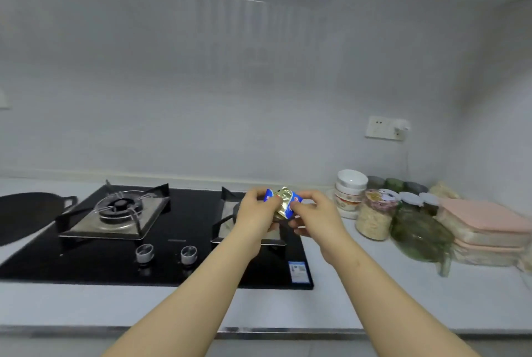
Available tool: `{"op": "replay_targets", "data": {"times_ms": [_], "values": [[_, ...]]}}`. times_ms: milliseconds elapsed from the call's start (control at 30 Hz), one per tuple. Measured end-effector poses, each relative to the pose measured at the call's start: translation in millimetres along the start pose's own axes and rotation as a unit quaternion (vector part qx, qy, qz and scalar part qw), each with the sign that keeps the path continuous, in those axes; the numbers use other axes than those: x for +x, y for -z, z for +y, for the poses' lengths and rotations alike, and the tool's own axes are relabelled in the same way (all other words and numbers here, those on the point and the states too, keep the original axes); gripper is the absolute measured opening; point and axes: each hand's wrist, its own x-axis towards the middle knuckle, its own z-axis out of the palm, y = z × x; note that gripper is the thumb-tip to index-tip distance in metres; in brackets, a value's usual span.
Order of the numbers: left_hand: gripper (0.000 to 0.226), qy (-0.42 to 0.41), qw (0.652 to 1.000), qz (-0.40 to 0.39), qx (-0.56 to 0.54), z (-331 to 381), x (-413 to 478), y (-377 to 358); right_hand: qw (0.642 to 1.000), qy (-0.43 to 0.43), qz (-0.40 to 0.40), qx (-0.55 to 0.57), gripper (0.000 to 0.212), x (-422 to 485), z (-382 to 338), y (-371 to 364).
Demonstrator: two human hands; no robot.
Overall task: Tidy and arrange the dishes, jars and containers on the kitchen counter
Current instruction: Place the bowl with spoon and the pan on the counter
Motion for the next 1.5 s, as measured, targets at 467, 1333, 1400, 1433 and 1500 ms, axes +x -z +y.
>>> {"op": "replay_targets", "data": {"times_ms": [467, 1333, 1400, 1433, 1500], "values": [[0.018, -0.022, 0.967, 0.254, -0.002, 24, -8, 349, 0.967, -0.004, -0.249, 0.053, 0.017, -32, -45, -353], [0.019, 0.06, 0.831, 0.553, -0.023, 10, 32, 688, 0.837, -0.066, -0.544, 0.01, 0.015, -15, -60, -741], [0.016, 0.067, 0.813, 0.577, -0.039, 9, 32, 702, 0.825, -0.082, -0.559, 0.008, 0.013, -14, -60, -759], [0.016, 0.071, 0.807, 0.584, -0.044, 8, 31, 707, 0.821, -0.091, -0.563, 0.013, 0.012, -14, -60, -763], [0.018, 0.076, 0.796, 0.598, -0.048, 2, 31, 719, 0.811, -0.104, -0.575, 0.016, 0.01, -15, -57, -776]]}}
